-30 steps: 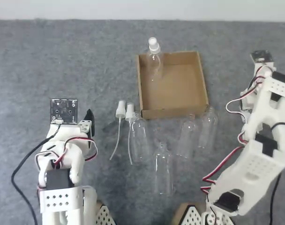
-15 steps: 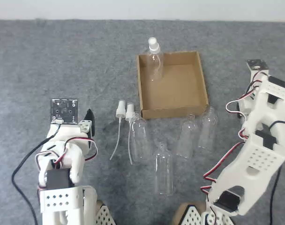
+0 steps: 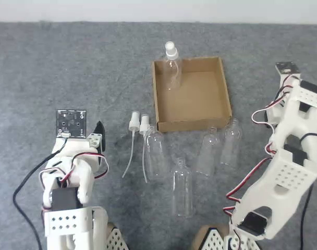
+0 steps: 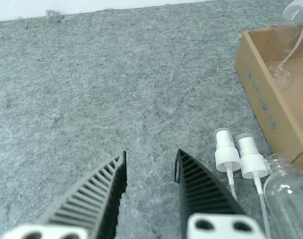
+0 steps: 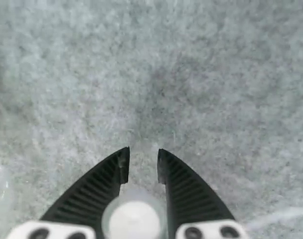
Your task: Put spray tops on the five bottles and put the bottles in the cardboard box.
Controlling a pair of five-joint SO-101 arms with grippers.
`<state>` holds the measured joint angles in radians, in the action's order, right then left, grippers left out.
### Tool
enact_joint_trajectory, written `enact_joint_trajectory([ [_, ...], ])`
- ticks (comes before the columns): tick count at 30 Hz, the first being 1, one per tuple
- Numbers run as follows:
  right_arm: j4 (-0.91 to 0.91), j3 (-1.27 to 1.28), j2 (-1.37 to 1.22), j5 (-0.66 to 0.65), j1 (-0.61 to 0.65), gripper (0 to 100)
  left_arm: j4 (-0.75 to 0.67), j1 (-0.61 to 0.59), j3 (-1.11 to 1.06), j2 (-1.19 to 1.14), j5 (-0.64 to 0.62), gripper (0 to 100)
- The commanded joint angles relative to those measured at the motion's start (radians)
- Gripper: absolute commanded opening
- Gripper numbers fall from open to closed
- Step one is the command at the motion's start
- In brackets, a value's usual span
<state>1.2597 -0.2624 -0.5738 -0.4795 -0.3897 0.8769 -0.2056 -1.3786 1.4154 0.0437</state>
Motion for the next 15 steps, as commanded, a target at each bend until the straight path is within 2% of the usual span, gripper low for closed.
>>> enact_joint_trajectory([
  [1,0.038,-0.066,0.097,-0.002,-0.001,3.2,-0.021,-0.005,0.007,0.017,0.000,14],
  [5,0.148,-0.066,0.222,0.003,0.036,3.2,-0.021,-0.005,0.007,0.017,0.000,14],
  [8,0.254,-0.066,0.340,0.061,0.110,3.2,-0.021,-0.005,0.007,0.017,0.000,14],
  [12,0.369,-0.063,0.510,0.130,0.266,3.2,-0.025,-0.005,0.007,0.017,0.000,14],
  [15,0.430,-0.063,0.618,0.198,0.429,3.2,-0.025,-0.006,0.007,0.017,0.000,14],
])
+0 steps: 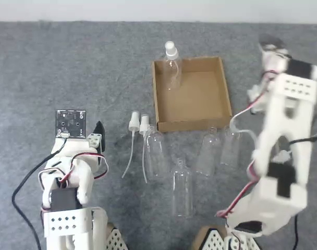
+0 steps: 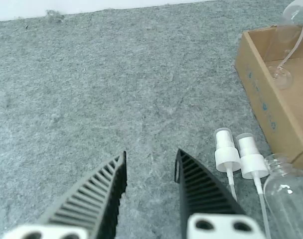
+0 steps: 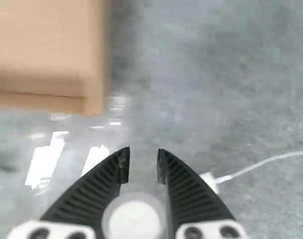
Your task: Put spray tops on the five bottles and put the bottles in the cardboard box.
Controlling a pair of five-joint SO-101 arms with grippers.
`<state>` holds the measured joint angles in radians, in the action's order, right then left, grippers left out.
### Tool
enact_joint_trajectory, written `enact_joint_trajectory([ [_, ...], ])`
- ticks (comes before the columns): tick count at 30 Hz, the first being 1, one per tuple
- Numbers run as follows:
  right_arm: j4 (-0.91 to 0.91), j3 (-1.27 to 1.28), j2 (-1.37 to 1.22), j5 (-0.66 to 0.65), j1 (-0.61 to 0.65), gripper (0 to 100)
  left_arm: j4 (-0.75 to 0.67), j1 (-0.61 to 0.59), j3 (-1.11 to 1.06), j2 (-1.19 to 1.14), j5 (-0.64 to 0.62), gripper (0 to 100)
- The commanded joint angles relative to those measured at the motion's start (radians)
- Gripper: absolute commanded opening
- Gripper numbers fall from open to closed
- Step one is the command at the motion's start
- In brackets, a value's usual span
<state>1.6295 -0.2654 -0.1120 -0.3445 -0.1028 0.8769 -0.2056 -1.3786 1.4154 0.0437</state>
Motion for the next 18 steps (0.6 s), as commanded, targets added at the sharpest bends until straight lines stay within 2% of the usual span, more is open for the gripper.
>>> enact_joint_trajectory([
  [1,0.076,-0.060,0.183,0.083,0.208,3.2,-0.025,-0.006,0.007,0.017,0.000,14],
  [5,0.077,-0.063,0.229,0.195,0.484,3.2,-0.025,-0.028,0.016,0.017,0.003,14],
  [10,-0.036,-0.064,0.156,0.328,0.751,3.2,-0.061,-0.245,0.074,0.014,0.063,14],
  [13,-0.143,-0.066,0.067,0.410,0.839,3.2,-0.061,-0.315,0.079,0.014,0.114,14],
  [18,-0.255,-0.172,-0.102,0.555,0.900,3.2,-0.043,-0.362,0.079,0.014,0.163,14],
])
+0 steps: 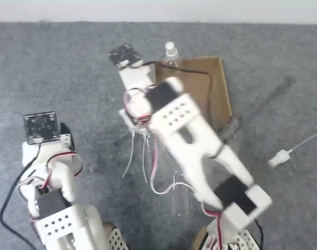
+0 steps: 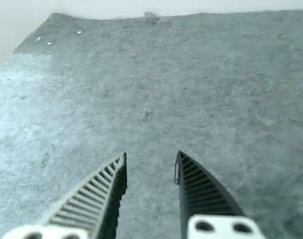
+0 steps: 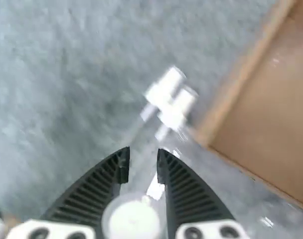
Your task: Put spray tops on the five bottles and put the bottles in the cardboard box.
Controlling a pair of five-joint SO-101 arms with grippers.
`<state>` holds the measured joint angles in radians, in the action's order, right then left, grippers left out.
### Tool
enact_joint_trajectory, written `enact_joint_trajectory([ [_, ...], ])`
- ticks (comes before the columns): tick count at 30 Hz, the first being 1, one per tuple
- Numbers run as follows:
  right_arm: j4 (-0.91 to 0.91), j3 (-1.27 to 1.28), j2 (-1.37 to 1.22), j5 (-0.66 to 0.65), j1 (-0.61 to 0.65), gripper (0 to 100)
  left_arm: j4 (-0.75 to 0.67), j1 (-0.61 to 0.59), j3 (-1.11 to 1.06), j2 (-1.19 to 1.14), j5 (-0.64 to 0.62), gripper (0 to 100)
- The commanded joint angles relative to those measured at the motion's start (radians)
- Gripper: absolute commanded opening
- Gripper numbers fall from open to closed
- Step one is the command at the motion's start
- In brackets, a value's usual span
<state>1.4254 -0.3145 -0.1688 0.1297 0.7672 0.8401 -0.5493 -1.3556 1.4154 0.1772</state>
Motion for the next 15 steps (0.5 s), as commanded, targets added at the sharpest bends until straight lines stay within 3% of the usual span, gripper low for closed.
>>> enact_joint_trajectory([
  [1,-0.061,-0.155,-0.082,0.121,0.035,3.2,0.003,-0.018,0.054,0.014,0.031,14],
  [7,-0.191,-0.269,-0.285,0.311,0.051,6.8,0.005,-0.018,0.001,0.021,0.028,14],
  [15,-0.200,-0.339,-0.397,0.336,0.061,14.9,0.005,-0.018,-0.081,0.023,0.025,14],
])
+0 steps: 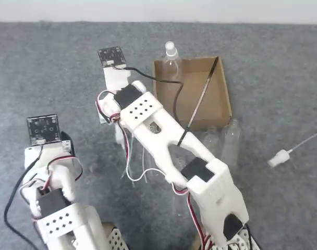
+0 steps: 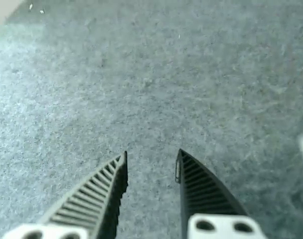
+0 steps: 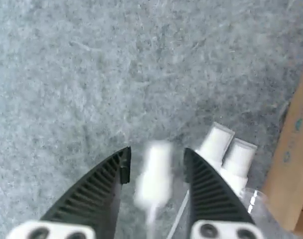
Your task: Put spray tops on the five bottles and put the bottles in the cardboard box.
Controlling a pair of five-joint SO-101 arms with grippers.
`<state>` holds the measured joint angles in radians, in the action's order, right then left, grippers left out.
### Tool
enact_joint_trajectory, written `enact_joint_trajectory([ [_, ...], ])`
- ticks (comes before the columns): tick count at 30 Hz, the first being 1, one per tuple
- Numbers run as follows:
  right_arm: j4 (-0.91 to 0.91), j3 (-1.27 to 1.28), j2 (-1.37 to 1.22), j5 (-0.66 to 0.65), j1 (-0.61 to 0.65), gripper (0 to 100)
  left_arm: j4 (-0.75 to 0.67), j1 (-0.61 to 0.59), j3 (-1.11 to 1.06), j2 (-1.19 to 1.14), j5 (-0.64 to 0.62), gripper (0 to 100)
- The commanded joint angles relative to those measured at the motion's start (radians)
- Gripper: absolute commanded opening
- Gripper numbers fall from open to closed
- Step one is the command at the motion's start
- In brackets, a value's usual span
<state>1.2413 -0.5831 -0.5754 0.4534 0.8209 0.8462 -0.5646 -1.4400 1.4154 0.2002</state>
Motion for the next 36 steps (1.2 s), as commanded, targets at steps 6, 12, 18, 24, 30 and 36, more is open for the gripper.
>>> enact_joint_trajectory([
  [6,0.045,-0.069,0.012,-0.006,-0.024,15.6,-0.002,-0.002,-0.008,0.023,0.000,14],
  [12,0.334,-0.181,0.074,-0.270,-0.110,25.8,0.006,-0.002,-0.013,0.015,0.006,14],
  [18,0.559,-0.222,0.173,-0.457,-0.236,25.7,0.098,0.023,0.038,0.015,0.006,14],
  [24,0.559,-0.014,0.417,-0.595,-0.476,25.7,0.218,0.055,0.110,0.015,0.026,14],
  [30,0.547,0.321,0.716,-0.953,-0.843,25.8,0.238,0.057,0.119,0.015,0.041,15],
  [36,0.460,0.500,0.748,-1.461,-1.233,25.8,0.239,0.057,0.117,0.015,0.035,15],
])
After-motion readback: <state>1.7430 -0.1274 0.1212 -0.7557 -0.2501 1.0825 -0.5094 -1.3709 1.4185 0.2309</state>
